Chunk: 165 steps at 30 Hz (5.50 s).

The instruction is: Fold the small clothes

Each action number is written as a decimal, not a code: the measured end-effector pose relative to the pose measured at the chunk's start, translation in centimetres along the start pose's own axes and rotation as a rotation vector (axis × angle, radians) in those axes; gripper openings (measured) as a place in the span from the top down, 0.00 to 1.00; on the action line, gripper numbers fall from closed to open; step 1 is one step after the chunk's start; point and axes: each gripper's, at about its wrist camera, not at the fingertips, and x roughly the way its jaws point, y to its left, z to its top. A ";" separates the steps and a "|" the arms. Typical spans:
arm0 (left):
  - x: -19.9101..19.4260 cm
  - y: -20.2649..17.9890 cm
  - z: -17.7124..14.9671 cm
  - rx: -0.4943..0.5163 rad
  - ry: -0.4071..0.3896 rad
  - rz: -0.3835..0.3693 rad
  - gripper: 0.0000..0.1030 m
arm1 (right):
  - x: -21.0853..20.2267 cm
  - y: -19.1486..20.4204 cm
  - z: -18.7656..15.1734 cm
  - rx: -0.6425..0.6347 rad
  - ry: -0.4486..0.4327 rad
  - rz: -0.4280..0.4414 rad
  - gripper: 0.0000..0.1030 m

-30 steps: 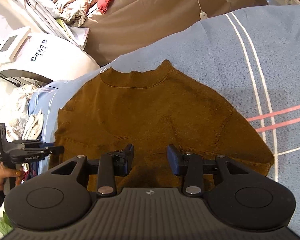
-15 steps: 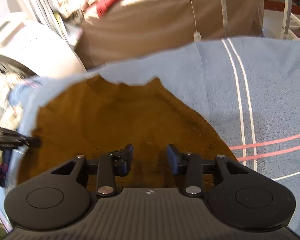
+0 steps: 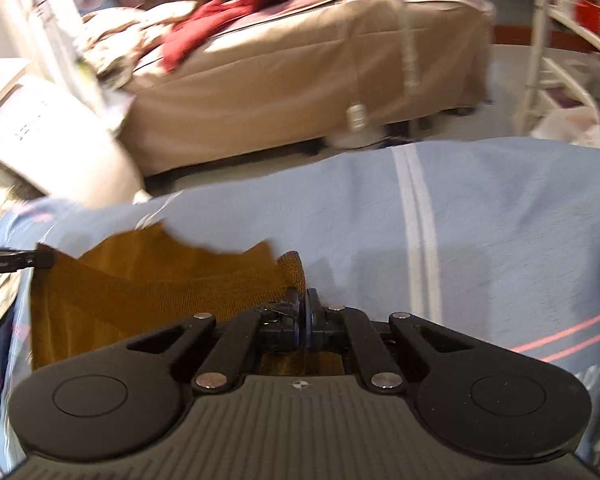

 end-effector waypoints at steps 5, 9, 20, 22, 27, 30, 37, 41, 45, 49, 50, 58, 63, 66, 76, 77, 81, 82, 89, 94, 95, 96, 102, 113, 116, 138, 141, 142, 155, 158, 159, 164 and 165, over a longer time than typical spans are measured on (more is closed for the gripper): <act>3.7 -1.4 0.8 0.026 0.052 0.125 0.57 | 2.3 -0.8 -0.2 -0.005 0.023 -0.076 0.76; 3.0 -3.2 -0.5 0.136 -0.019 0.297 0.14 | 1.2 -1.0 -0.9 0.028 -0.026 -0.149 0.37; -4.6 -6.8 -8.8 0.104 0.013 0.241 0.03 | -3.1 5.7 -8.9 -0.227 0.061 0.101 0.21; -5.4 -7.8 -9.9 0.100 0.036 0.241 0.03 | -3.0 6.2 -9.7 -0.216 0.082 0.071 0.18; -7.6 -9.6 -12.2 0.077 0.053 0.193 0.02 | -4.0 6.7 -10.7 -0.155 0.076 0.046 0.00; -8.6 -10.7 -12.9 0.068 0.062 0.172 0.02 | -4.9 6.9 -11.2 -0.136 0.071 0.029 0.00; -10.1 -11.8 -14.7 0.020 0.083 0.132 0.01 | -6.3 6.9 -12.8 -0.125 0.043 -0.035 0.00; -10.4 -12.7 -15.8 0.010 0.097 0.128 0.01 | -6.6 5.8 -13.0 -0.116 0.051 -0.042 0.00; -10.2 -13.8 -16.7 0.004 0.121 0.121 0.01 | -6.7 4.3 -12.7 -0.100 0.048 -0.056 0.00; -9.6 -15.2 -17.5 -0.003 0.142 0.119 0.01 | -6.6 2.6 -11.7 -0.103 0.051 -0.067 0.00; -9.4 -15.5 -17.7 -0.018 0.149 0.113 0.01 | -6.5 2.0 -11.4 -0.104 0.050 -0.065 0.00; -6.8 -19.0 -21.7 -0.252 0.213 -0.061 0.01 | -5.0 -3.1 -7.1 -0.076 0.054 -0.009 0.00; -4.6 -21.3 -23.9 -0.408 0.223 -0.208 0.07 | -2.8 -5.3 -4.5 -0.043 0.095 0.071 0.00; -3.6 -23.0 -23.6 -0.421 0.196 -0.286 0.11 | -1.3 -6.0 -3.8 -0.018 0.128 0.095 0.00; -0.2 -26.3 -21.7 -0.525 0.187 -0.379 0.24 | 0.8 -7.2 -4.4 0.030 0.213 0.260 0.00; 0.0 -26.5 -21.5 -0.544 0.185 -0.407 0.31 | 0.8 -7.3 -4.4 0.049 0.217 0.290 0.00; 1.1 -27.4 -20.9 -0.583 0.226 -0.425 0.56 | 1.0 -7.5 -4.6 0.069 0.244 0.364 0.00; 1.2 -27.4 -21.0 -0.587 0.231 -0.417 0.70 | 1.1 -7.6 -4.6 0.068 0.251 0.359 0.00; 2.1 -28.3 -21.5 -0.616 0.268 -0.447 0.91 | 1.5 -8.6 -4.5 0.145 0.253 0.342 0.77; 2.3 -27.9 -21.3 -0.665 0.291 -0.472 0.93 | 0.9 -9.0 -4.1 0.175 0.219 0.280 0.97; 2.2 -27.9 -21.2 -0.671 0.288 -0.482 0.93 | 0.7 -9.1 -4.0 0.187 0.219 0.276 0.97; 2.1 -27.7 -21.1 -0.682 0.287 -0.492 0.94 | 0.6 -9.2 -3.8 0.208 0.219 0.279 0.97; 1.8 -25.8 -20.6 -0.727 0.288 -0.511 0.94 | 0.0 -6.4 -1.9 0.182 0.254 0.261 0.96; 1.9 -25.5 -20.6 -0.715 0.291 -0.545 0.94 | 1.8 -9.0 -3.7 0.318 0.198 0.225 0.00; 1.7 -25.2 -20.5 -0.708 0.287 -0.550 0.94 | 2.2 -8.1 -3.8 0.309 0.234 0.260 0.89; -6.5 3.0 -24.6 -1.075 -0.007 -0.289 0.95 | 9.7 20.3 1.6 0.271 0.327 0.525 0.94; -6.9 4.7 -25.2 -1.045 0.000 -0.258 0.95 | 10.9 22.6 0.8 0.256 0.362 0.518 0.94; -6.9 5.2 -25.2 -1.034 0.019 -0.237 0.95 | 11.3 23.3 0.6 0.235 0.368 0.504 0.94; -8.4 4.4 -23.9 -0.747 0.058 -0.009 0.32 | 8.3 23.3 0.7 -0.098 0.197 0.334 0.03; -8.2 4.5 -23.7 -0.738 0.067 -0.019 0.31 | 7.1 21.5 0.6 -0.079 0.173 0.338 0.00; -8.1 4.4 -23.6 -0.732 0.070 -0.021 0.29 | 6.8 21.2 0.5 -0.067 0.162 0.331 0.00; -9.4 4.0 -24.0 -0.673 0.051 -0.010 0.19 | 4.0 16.6 -1.1 0.013 0.106 0.302 0.00; -9.7 3.8 -24.1 -0.650 0.047 0.002 0.16 | 3.7 15.8 -1.6 0.020 0.101 0.285 0.00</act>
